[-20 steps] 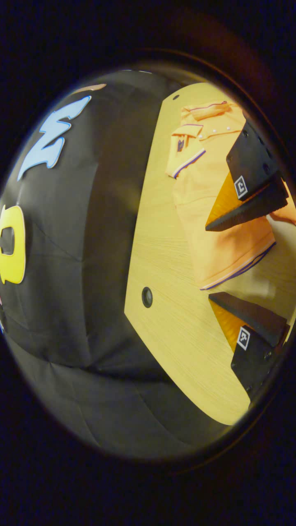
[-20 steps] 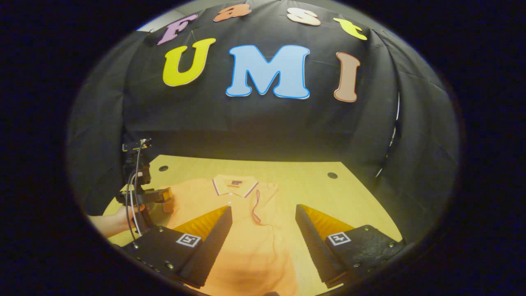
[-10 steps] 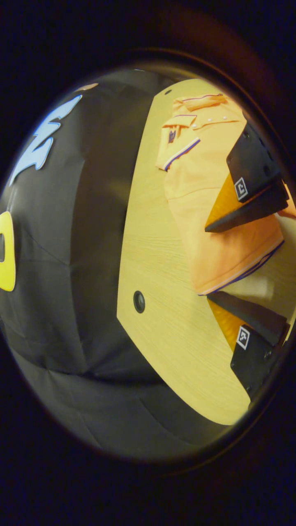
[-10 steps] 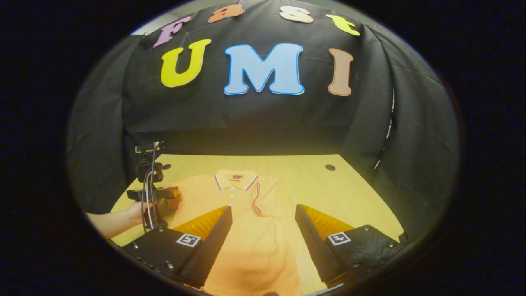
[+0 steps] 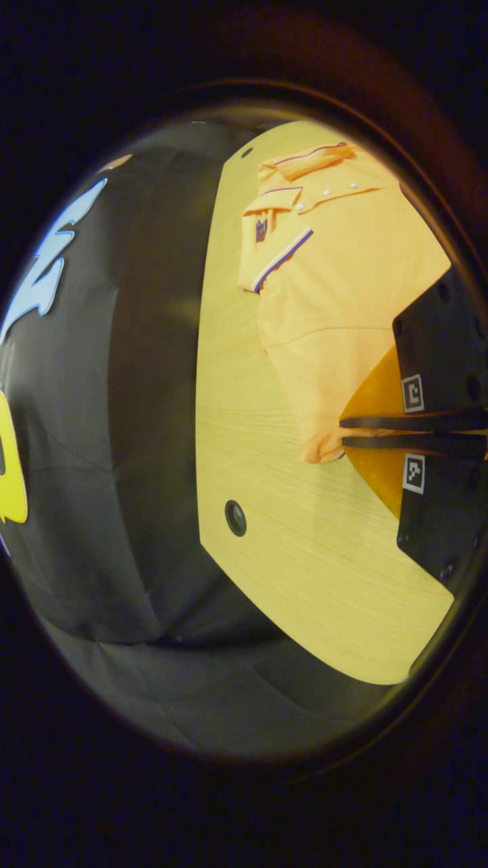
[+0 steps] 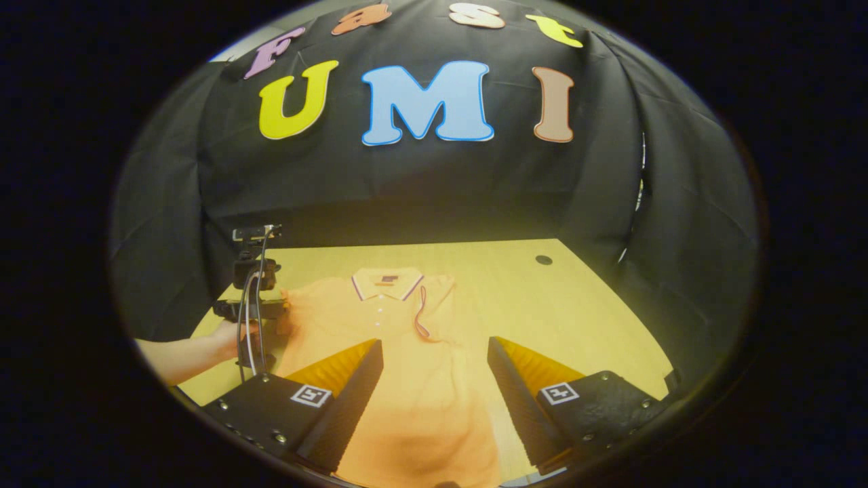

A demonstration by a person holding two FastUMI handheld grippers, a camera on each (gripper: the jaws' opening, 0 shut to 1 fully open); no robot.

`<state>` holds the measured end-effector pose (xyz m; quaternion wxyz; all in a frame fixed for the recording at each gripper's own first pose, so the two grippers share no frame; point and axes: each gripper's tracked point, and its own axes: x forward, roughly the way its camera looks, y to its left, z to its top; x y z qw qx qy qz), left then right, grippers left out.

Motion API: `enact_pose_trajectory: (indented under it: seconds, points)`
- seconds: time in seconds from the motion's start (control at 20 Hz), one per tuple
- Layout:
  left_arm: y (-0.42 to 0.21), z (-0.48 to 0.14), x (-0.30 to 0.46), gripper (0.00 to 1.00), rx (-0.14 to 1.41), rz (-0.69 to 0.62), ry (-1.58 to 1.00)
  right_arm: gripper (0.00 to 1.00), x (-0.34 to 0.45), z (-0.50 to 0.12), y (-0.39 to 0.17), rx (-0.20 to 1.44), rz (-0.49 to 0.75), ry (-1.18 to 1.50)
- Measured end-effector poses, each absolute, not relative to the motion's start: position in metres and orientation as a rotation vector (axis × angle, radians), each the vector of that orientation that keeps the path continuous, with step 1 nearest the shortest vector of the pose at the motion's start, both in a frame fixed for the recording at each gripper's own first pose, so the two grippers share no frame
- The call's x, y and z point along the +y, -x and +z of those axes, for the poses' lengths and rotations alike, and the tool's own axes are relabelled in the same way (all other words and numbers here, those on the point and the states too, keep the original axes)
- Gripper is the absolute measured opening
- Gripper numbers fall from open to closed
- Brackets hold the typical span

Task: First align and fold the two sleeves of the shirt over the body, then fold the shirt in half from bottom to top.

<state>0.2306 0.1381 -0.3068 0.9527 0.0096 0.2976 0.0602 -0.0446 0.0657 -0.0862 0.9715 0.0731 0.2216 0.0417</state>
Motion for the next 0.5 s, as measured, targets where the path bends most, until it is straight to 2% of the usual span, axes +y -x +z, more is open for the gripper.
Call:
enact_pose_trajectory:
  seconds: [0.3, 0.5]
  points:
    - [-0.231, -0.269, 0.122, 0.08, 0.523, 0.111, 0.001, 0.96, 0.051, -0.088, 0.050, 0.445, 0.055, -0.164]
    - [-0.230, -0.241, 0.088, 0.08, 0.473, 0.045, -0.022, 0.96, 0.051, -0.094, 0.051, 0.457, 0.047, -0.190]
